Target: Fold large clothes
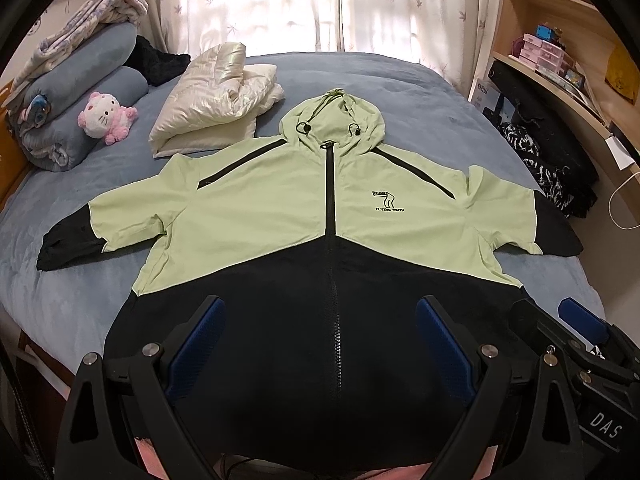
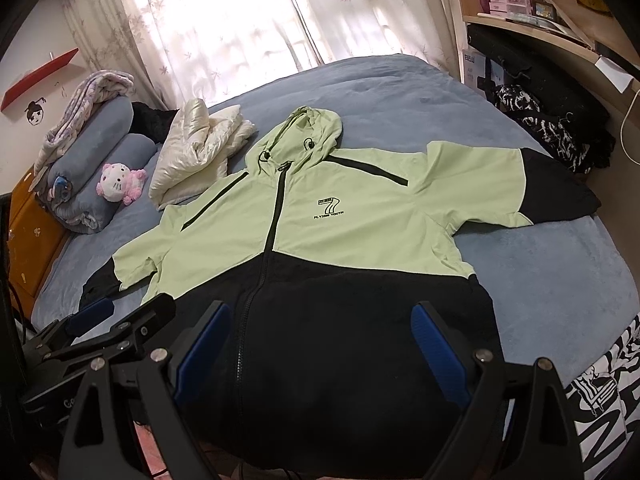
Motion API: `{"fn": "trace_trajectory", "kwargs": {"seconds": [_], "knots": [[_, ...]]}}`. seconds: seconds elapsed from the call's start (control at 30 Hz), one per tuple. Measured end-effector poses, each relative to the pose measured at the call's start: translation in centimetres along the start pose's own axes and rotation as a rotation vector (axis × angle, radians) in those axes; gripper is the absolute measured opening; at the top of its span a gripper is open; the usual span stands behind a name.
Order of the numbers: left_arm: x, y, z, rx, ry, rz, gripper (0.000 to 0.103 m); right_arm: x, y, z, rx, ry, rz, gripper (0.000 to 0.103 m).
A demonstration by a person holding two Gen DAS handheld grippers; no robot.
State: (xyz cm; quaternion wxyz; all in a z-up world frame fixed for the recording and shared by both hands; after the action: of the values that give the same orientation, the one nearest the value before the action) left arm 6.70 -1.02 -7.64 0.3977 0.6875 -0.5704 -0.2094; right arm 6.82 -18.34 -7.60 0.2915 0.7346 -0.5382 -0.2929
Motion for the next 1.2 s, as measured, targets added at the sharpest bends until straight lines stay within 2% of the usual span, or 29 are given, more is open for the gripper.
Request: {"fn": "trace_trajectory", "kwargs": {"seconds": [0.97, 1.2], "knots": [[0.1, -0.3, 0.5, -0.005, -0.007, 0.0, 0.094, -0.8, -1.1, 0.0, -0.013, 0.0, -0.031, 0.092], [0.8, -1.0, -0.1, -0.025, -0.029, 0.003, 0.094, -0.1, 0.0, -1.9, 0.035, 0.05, 0.006, 0.092]]}}
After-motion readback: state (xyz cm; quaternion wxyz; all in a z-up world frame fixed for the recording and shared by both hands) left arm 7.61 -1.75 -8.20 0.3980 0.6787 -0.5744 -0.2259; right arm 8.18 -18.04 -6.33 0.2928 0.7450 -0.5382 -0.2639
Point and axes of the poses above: each gripper's, at about its wrist camera, not at the fingertips, and y roughly against the way its jaws point, x to its right, z to its underside, the point moved 8 cm from there along -y, roughly the way its jaws point, and after that the axes turned 11 degrees about y, right-handed, at the moved point
